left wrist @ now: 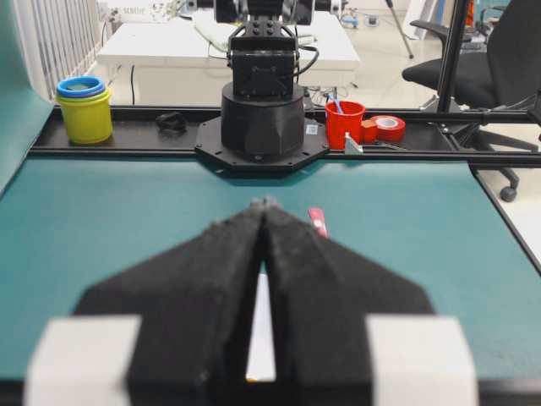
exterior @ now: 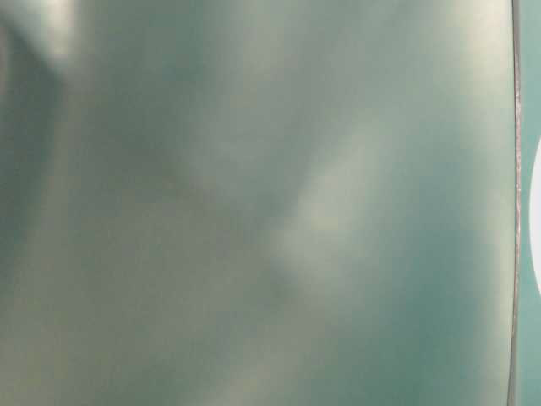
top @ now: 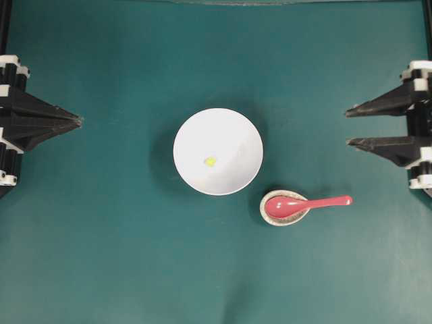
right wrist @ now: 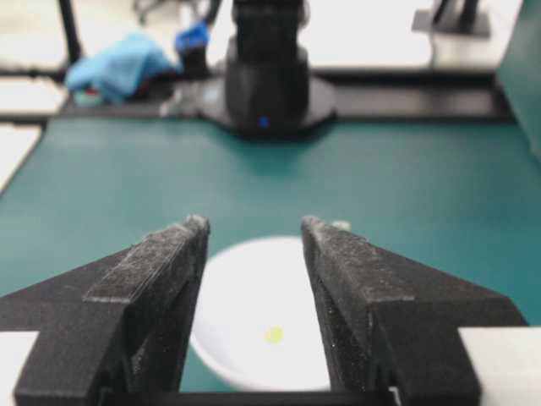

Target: Scoop the yellow hexagonal prism block from the bowl with a spoon using the right arm.

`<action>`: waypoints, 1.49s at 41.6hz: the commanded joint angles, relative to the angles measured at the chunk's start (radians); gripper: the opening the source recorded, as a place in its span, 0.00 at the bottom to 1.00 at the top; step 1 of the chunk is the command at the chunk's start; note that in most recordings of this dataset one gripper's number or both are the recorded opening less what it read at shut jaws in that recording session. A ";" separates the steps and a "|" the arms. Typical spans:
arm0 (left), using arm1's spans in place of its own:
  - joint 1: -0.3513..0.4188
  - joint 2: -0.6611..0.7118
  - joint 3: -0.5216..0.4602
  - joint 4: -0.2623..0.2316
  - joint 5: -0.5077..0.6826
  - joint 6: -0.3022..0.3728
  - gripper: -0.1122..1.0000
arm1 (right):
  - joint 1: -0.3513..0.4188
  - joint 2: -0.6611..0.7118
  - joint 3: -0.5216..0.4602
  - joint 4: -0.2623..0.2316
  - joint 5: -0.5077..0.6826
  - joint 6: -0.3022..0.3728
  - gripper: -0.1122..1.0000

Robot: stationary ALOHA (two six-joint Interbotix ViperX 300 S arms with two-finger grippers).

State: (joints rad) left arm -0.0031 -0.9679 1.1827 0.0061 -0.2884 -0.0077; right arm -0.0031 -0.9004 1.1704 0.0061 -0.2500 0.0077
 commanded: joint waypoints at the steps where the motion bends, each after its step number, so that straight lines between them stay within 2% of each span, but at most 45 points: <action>1: -0.003 0.012 -0.021 0.003 -0.002 0.000 0.10 | -0.002 0.031 0.006 0.009 -0.020 0.002 0.57; 5: -0.002 0.012 -0.020 0.002 -0.002 0.000 0.10 | 0.005 0.069 0.041 0.026 -0.067 0.002 0.57; 13: -0.002 0.012 -0.020 0.003 0.006 0.000 0.10 | 0.041 0.167 0.135 0.078 -0.259 0.003 0.57; 20: -0.002 0.014 -0.020 0.003 0.028 0.000 0.10 | 0.109 0.304 0.215 0.150 -0.488 0.011 0.57; 26: -0.002 0.012 -0.020 0.003 0.031 0.000 0.10 | 0.184 0.437 0.262 0.190 -0.675 0.041 0.57; 33: -0.002 0.014 -0.020 0.003 0.031 0.002 0.10 | 0.267 0.592 0.270 0.236 -0.818 0.069 0.57; 42: -0.002 0.015 -0.018 0.003 0.031 0.002 0.10 | 0.380 0.755 0.262 0.322 -0.925 0.087 0.57; 52: -0.002 0.017 -0.018 0.003 0.031 0.003 0.10 | 0.497 0.870 0.259 0.419 -0.999 0.087 0.57; 56: -0.002 0.017 -0.018 0.005 0.031 0.009 0.10 | 0.531 0.920 0.256 0.445 -1.023 0.087 0.57; 62: -0.002 0.017 -0.018 0.005 0.031 0.009 0.10 | 0.543 0.986 0.238 0.459 -1.040 0.086 0.57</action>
State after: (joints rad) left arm -0.0031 -0.9603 1.1827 0.0077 -0.2546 -0.0015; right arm 0.5323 0.0644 1.4235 0.4571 -1.2732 0.0951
